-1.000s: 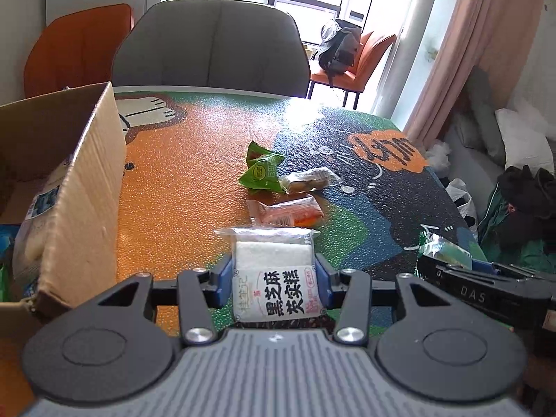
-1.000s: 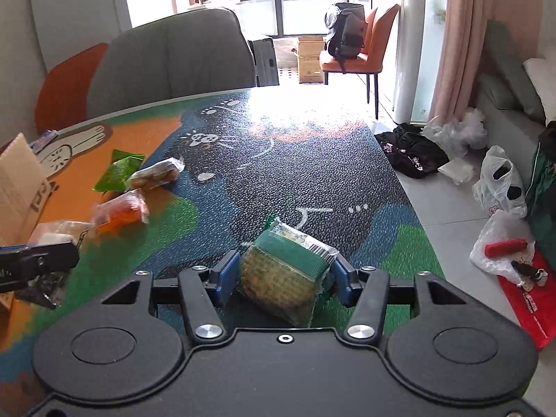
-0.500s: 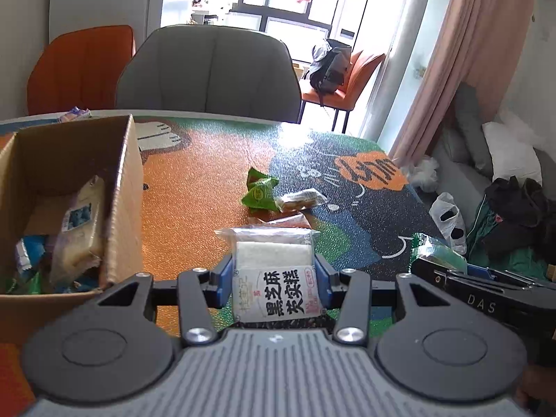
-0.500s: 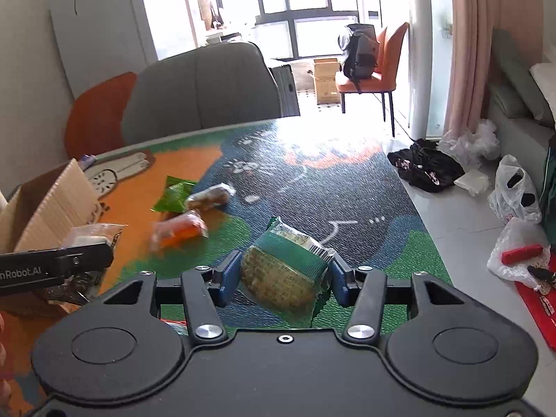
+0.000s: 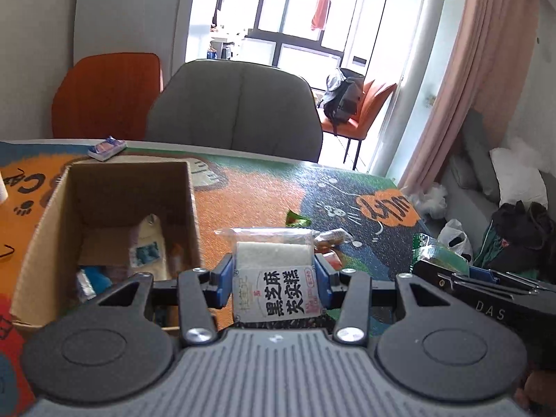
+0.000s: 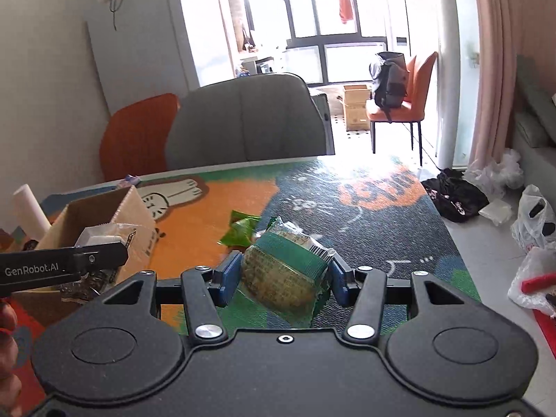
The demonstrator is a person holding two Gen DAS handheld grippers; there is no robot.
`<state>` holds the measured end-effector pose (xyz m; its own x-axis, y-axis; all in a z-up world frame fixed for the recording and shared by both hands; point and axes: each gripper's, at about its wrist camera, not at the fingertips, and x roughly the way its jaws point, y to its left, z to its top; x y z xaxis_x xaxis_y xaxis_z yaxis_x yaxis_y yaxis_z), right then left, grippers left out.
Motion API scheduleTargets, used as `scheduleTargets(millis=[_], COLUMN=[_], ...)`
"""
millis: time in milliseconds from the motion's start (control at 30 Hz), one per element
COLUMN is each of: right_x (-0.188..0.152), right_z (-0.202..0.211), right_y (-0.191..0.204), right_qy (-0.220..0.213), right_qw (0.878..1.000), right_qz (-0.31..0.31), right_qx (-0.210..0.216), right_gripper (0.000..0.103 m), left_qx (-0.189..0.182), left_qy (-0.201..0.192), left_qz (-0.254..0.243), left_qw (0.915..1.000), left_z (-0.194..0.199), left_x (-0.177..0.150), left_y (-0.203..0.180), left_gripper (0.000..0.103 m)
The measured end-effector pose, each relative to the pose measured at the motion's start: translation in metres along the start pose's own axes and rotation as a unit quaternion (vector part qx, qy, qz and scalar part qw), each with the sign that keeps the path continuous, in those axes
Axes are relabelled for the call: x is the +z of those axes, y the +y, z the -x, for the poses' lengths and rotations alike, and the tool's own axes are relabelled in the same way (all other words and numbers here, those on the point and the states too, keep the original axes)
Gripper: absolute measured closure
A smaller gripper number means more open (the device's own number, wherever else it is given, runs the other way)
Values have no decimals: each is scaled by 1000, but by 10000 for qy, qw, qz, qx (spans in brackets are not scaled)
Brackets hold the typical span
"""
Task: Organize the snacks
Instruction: 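Carry the white packet and green-wrapped cake over the cardboard box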
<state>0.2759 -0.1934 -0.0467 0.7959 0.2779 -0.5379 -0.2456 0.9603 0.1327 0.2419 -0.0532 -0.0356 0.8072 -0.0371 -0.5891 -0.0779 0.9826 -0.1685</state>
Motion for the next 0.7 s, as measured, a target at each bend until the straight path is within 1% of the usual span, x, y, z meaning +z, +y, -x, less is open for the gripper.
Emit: scheduleTargets(millis=[300,700], right_x=[7,15], right_z=[-2,-10], right_y=[34,77], right_qy=[-84,-83], right_qw=[9993,9972], right_qz=[231,383], right_qx=[292,636], right_gripper=[53,53], left_qx=[213,609], left_qy=[-106,-138], left_qz=[141,501], left_qw=[9996,9968], left_z=[15,23], left_x=[8,19], left_y=[31,90], left_gripper=[57,57])
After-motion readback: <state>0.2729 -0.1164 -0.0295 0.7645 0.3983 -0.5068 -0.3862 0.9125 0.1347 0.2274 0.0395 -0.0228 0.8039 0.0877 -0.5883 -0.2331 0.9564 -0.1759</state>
